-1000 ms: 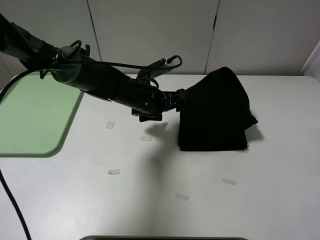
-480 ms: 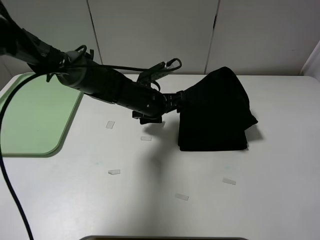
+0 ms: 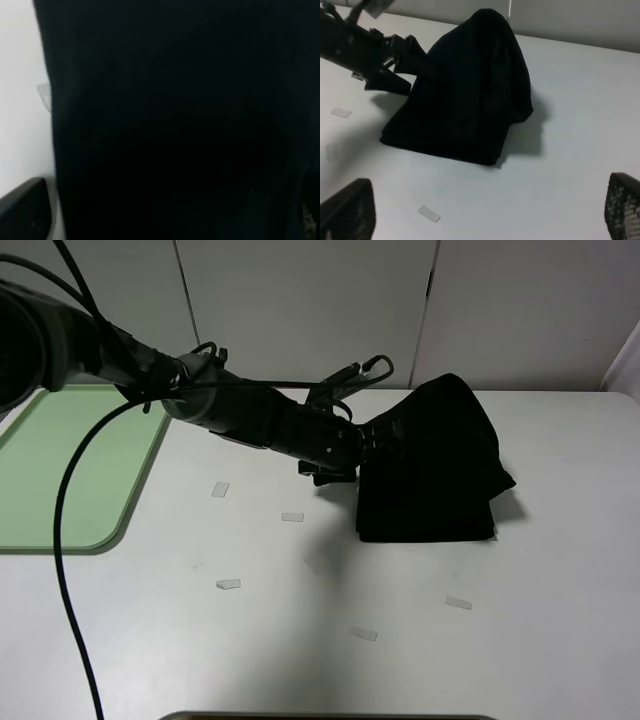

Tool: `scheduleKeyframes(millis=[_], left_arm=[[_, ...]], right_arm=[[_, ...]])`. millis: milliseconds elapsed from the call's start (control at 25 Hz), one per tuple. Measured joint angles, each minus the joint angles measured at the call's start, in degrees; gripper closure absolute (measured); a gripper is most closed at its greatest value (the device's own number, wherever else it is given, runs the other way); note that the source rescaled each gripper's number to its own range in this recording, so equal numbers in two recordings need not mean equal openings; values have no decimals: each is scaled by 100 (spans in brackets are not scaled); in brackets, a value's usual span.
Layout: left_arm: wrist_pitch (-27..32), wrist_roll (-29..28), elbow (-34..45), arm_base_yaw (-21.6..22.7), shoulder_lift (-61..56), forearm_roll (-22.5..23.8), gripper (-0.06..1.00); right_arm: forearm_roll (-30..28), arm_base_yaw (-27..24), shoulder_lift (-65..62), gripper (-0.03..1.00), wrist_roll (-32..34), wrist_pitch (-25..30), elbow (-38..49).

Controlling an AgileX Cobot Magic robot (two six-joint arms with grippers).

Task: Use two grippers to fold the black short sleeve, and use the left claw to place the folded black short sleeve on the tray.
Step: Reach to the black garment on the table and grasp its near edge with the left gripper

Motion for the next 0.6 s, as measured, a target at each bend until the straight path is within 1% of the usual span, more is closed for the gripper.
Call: scheduleKeyframes(millis=[360, 520, 560, 600], left_arm=[[-1, 5, -334, -129, 281, -101, -3], [52, 28, -649, -203, 476, -113, -3], [81, 28, -739, -215, 517, -113, -2], [91, 28, -806, -227, 561, -113, 0]], right_arm=[[0, 0, 0, -3, 0, 0, 0], [0, 0, 0, -3, 0, 0, 0], [0, 0, 0, -3, 0, 0, 0], [0, 0, 0, -3, 0, 0, 0]])
